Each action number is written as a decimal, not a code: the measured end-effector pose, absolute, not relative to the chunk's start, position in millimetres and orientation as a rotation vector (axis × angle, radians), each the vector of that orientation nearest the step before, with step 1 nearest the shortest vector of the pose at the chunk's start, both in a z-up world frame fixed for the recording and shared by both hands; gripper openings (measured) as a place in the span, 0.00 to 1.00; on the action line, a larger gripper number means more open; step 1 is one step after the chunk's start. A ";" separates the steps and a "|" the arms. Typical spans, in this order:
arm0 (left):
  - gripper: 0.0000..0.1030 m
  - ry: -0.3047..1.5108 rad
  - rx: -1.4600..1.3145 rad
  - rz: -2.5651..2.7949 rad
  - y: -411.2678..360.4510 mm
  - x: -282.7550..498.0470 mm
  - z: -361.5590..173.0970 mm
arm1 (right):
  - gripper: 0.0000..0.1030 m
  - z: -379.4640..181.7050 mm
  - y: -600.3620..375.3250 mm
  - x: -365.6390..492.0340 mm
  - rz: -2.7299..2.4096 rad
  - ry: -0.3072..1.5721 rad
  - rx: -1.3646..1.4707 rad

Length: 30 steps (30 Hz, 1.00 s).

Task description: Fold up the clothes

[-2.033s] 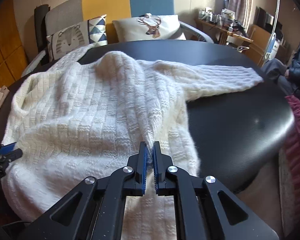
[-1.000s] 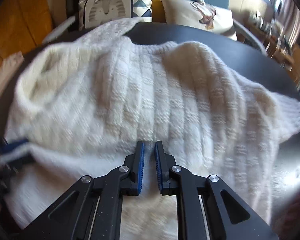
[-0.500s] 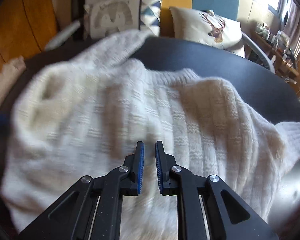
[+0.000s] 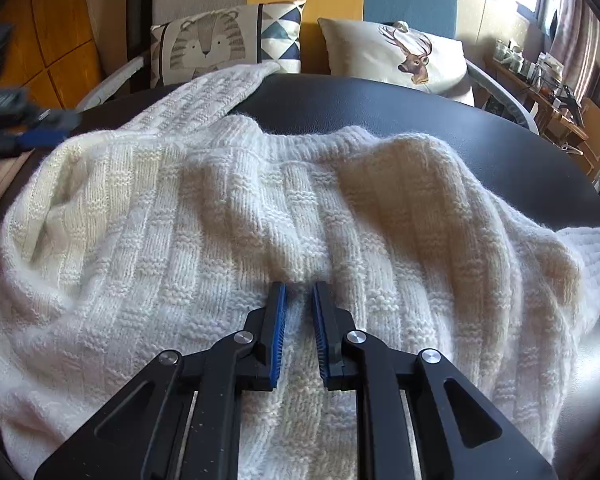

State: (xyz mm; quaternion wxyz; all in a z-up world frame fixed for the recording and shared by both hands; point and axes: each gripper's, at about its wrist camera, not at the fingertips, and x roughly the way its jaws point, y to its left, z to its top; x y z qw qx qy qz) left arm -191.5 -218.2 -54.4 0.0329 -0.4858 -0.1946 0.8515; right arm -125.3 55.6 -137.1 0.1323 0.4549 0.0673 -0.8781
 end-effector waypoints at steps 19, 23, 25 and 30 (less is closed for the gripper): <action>0.43 -0.459 -1.589 2.543 -195.0 -320.6 -83.6 | 0.15 -138.1 72.7 -129.8 -2.493 -0.008 1.290; 0.43 -0.393 -1.581 2.560 -193.0 -326.2 -91.3 | 0.15 -139.4 75.0 -128.9 -2.489 -0.030 1.284; 0.43 -0.367 -1.560 2.574 -191.8 -326.2 -93.3 | 0.15 -140.5 75.5 -128.7 -2.488 -0.034 1.283; 0.43 -0.213 -1.548 2.610 -178.3 -322.0 -95.1 | 0.15 -143.9 78.1 -128.7 -2.482 -0.059 1.281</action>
